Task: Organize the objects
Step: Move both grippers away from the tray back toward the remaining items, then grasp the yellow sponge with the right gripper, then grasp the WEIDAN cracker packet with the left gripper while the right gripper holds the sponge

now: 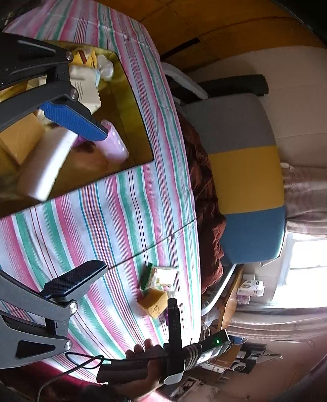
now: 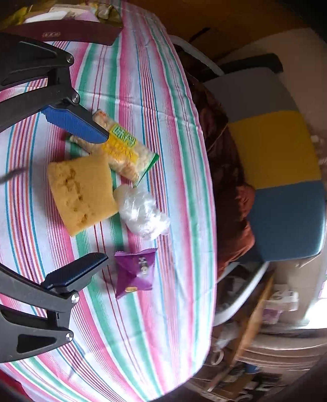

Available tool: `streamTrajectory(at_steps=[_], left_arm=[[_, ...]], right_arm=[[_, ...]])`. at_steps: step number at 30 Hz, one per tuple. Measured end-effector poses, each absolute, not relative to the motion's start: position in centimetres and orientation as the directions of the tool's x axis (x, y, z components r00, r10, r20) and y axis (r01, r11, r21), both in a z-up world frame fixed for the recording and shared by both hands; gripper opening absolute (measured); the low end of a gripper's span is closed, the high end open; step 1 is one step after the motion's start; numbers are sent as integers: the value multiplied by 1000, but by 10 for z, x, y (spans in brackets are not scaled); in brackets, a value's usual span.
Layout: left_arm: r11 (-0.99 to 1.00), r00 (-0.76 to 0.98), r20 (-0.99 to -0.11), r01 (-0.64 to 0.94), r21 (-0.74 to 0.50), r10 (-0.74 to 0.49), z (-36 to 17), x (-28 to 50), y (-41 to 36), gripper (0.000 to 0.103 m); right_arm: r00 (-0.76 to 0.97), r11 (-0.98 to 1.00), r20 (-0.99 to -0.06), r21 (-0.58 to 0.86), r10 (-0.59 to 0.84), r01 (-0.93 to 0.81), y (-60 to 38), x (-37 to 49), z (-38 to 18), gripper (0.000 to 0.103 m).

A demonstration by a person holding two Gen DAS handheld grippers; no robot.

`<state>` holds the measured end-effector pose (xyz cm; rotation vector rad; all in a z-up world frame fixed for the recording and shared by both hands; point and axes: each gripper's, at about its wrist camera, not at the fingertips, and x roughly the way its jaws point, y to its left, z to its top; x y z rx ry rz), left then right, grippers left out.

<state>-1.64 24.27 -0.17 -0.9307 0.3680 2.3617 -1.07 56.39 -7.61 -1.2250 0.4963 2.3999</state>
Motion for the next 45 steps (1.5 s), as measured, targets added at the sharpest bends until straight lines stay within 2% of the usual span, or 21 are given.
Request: streamTrajectory(at_steps=[7, 21, 22, 23, 24, 29, 34, 36, 41, 45], left_arm=[[-780, -534, -724, -626, -9, 437, -13, -21, 265, 96], [-755, -469, -742, -651, -76, 479, -18, -39, 292, 96], [-753, -466, -743, -654, -78, 481, -18, -40, 295, 96], [-751, -463, -744, -656, -78, 482, -18, -41, 298, 96], [-750, -462, -744, -657, -79, 482, -19, -43, 301, 96], [-752, -450, -755, -654, -86, 477, -21, -52, 314, 96], [-756, -447, -774, -652, -61, 448, -28, -62, 329, 96], [-752, -445, -782, -657, -45, 436, -31, -66, 340, 96], [-724, -445, -786, -689, -7, 430, -37, -74, 375, 96], [-690, -435, -787, -723, 16, 438, -42, -80, 405, 96]], right_arm=[[-528, -830, -837, 190, 142, -524, 582, -11, -86, 95], [-446, -913, -887, 77, 120, -400, 554, -38, -108, 95], [-447, -916, -889, 89, 104, -390, 553, -38, -108, 90], [-448, -921, -889, 89, 99, -380, 553, -38, -110, 73], [-443, -927, -890, 75, 105, -368, 551, -39, -109, 67], [-484, -937, -872, 106, 73, -332, 545, -27, -88, 66], [-496, -857, -849, 110, 182, -503, 569, 3, -68, 66], [-516, -792, -827, 155, 223, -591, 590, 21, -59, 66], [-560, -682, -782, 252, 274, -686, 619, 49, -45, 66], [-574, -660, -772, 284, 273, -696, 625, 52, -42, 66]])
